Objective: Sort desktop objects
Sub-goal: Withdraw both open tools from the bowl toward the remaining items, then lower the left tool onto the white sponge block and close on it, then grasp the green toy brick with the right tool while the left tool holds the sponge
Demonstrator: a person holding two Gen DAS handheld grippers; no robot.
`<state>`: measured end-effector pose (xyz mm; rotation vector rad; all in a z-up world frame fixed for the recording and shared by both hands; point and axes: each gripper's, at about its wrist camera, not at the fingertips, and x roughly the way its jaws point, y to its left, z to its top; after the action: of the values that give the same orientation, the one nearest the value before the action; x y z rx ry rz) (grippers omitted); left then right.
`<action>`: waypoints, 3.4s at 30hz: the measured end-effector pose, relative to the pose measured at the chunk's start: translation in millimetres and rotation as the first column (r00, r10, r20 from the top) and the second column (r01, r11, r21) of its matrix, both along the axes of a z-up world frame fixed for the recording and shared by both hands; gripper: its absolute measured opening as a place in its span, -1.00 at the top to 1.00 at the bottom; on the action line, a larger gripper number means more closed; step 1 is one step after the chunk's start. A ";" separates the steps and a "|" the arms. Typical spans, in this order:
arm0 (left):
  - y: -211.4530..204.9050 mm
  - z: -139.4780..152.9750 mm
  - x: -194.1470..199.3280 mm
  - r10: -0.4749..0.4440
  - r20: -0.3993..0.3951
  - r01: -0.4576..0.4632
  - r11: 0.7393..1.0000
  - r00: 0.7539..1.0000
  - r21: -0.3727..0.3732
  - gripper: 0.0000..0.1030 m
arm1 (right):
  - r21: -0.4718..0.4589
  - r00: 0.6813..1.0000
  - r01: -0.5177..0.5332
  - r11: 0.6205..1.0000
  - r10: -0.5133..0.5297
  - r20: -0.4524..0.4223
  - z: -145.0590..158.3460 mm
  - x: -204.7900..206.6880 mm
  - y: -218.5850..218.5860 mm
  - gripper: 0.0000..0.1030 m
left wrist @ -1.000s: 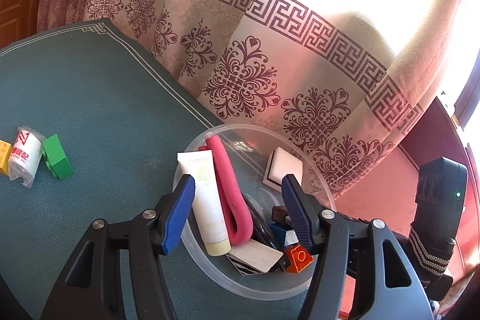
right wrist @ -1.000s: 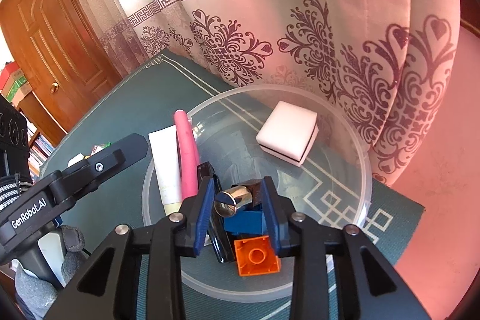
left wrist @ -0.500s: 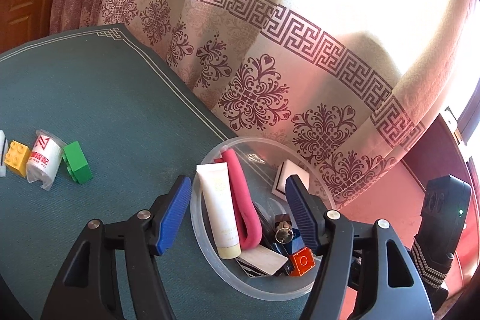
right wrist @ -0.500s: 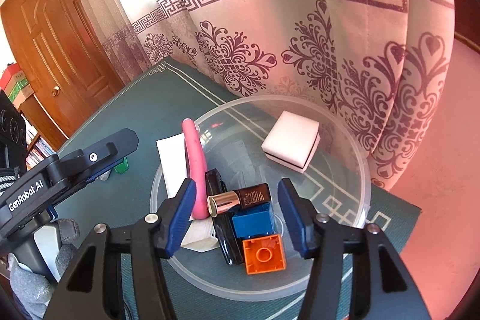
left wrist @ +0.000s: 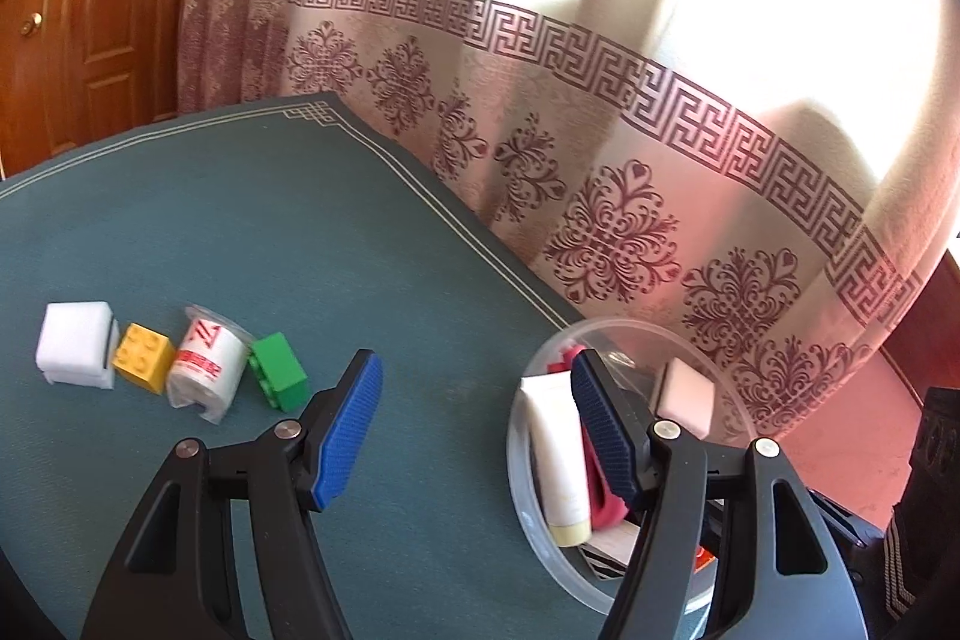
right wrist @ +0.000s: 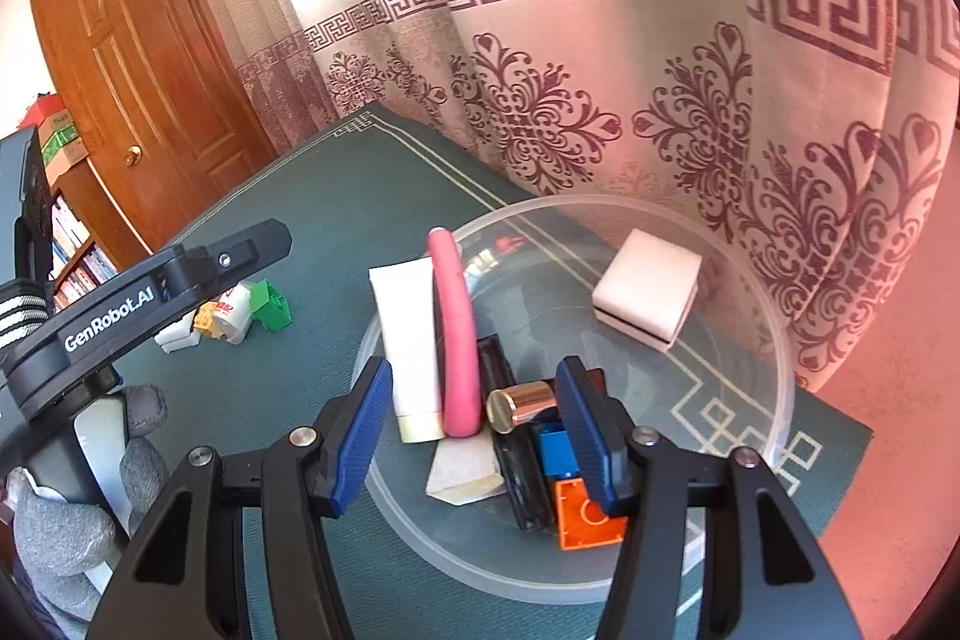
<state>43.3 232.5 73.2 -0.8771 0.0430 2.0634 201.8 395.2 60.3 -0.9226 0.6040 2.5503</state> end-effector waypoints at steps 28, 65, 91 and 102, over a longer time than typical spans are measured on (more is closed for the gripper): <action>-67.6 -4.7 -86.0 0.308 0.049 -0.308 0.951 0.950 -0.017 -0.33 | 0.014 0.982 -0.180 0.984 0.180 -0.047 8.4 -62.7 -52.1 -0.26; -124.6 -55.9 -158.8 0.507 0.093 -0.487 0.856 0.857 -0.171 -0.33 | -0.028 0.947 -0.321 0.947 0.322 0.015 -18.4 -150.0 -88.2 -0.27; -122.1 -68.5 -160.8 0.498 0.063 -0.478 0.855 0.865 -0.199 -0.24 | -0.022 0.946 -0.313 0.949 0.314 0.078 -46.9 -196.2 -82.5 -0.26; -117.9 -63.4 -149.6 0.487 0.053 -0.476 0.868 0.872 -0.141 -0.24 | -0.012 0.934 -0.339 0.941 0.338 0.114 -55.4 -211.6 -86.1 0.39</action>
<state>-106.3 114.7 9.7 -1.1439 -0.1088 2.5049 -9.8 309.0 4.9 -1.2558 0.4312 2.7681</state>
